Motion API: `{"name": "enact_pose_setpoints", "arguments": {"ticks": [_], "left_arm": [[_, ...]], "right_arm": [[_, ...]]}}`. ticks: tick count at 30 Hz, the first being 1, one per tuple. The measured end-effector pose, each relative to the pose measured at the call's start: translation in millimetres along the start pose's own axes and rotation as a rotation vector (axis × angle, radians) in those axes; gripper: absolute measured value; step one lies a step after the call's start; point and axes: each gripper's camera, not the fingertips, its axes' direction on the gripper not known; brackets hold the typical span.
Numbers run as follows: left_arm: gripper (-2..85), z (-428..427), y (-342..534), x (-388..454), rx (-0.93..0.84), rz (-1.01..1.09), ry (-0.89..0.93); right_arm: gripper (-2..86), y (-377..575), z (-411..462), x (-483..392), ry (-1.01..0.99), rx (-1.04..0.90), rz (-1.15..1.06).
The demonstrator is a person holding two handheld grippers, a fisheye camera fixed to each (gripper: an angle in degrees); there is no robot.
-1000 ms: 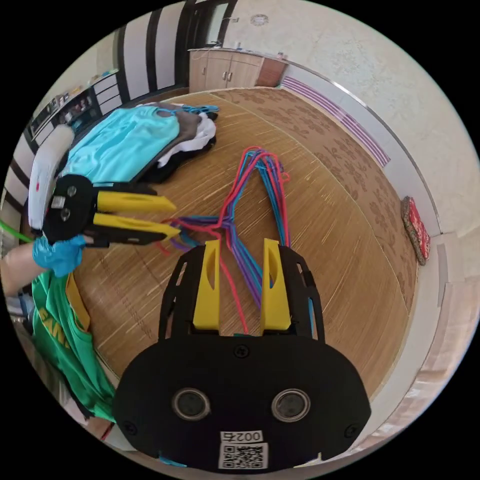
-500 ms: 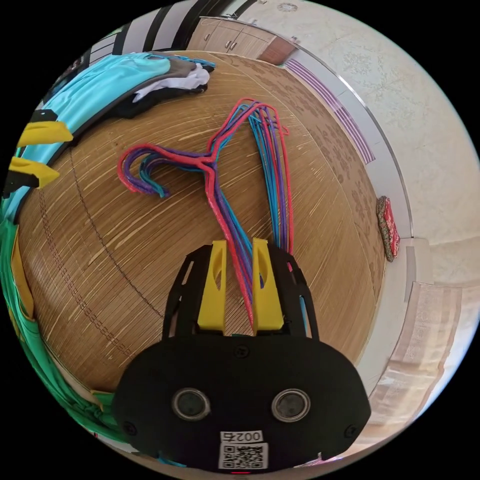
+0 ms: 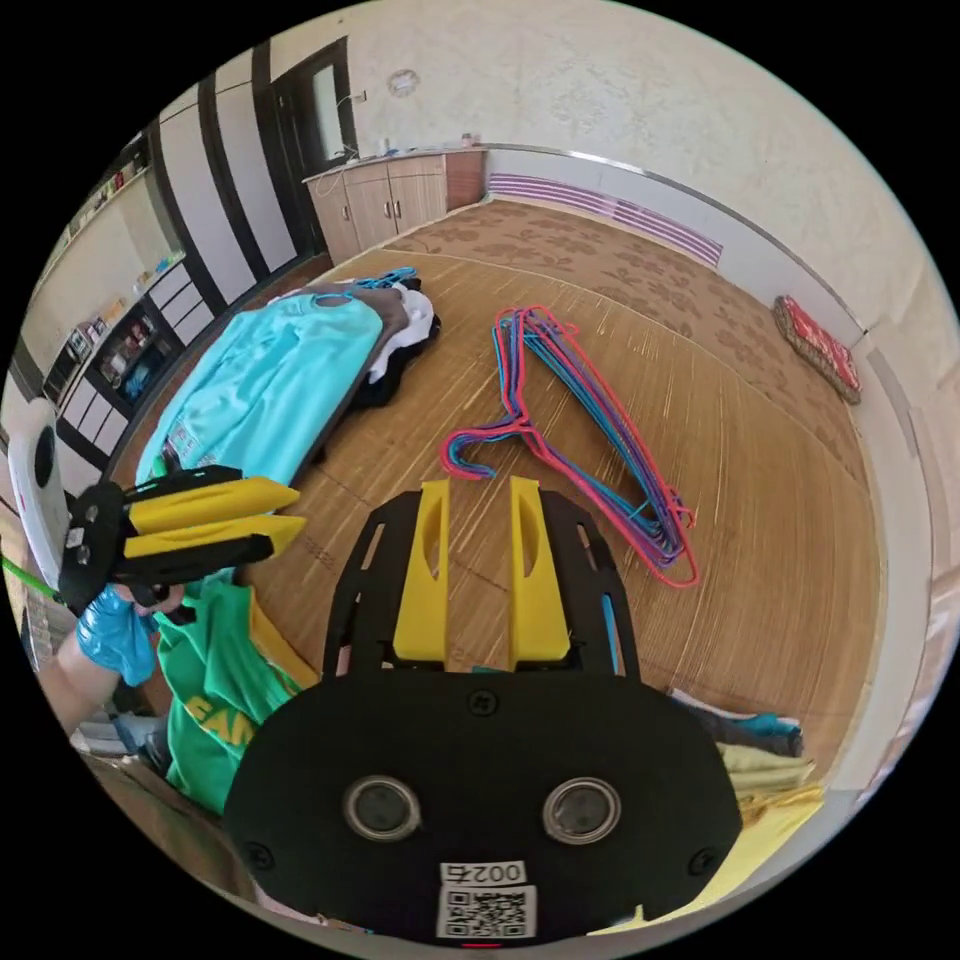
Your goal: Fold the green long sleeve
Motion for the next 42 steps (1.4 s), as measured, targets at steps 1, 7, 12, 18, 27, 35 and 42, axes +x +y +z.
{"name": "enact_pose_setpoints", "arguments": {"ticks": [1, 7, 12, 18, 27, 35, 42], "left_arm": [[2.2, -7, 7, 5, 0.033, -0.025, -0.023], [0.0, -27, 41, 31, 0.032, -0.142, -0.090], [-1.0, -39, 77, 47, 0.041, -0.195, -0.016], [-0.9, -39, 138, 64, -0.031, -0.231, 0.007], [-0.9, -18, 233, 72, -0.185, -0.281, -0.010], [-0.9, 19, 284, 67, -0.302, -0.379, -0.139], [-0.9, 56, 308, 59, -0.354, -0.491, -0.082]], "right_arm": [[6.1, 12, -13, -9, -0.019, 0.038, 0.043], [-0.4, 69, -56, -57, -0.020, 0.178, 0.207], [-0.9, 121, -65, -99, -0.019, 0.161, 0.247], [-1.0, 194, -61, -142, -0.013, 0.132, 0.291], [-1.0, 294, -20, -186, 0.051, -0.049, 0.358], [-0.9, 346, 30, -203, 0.091, -0.226, 0.461], [-0.9, 373, 85, -207, 0.095, -0.317, 0.534]]}}
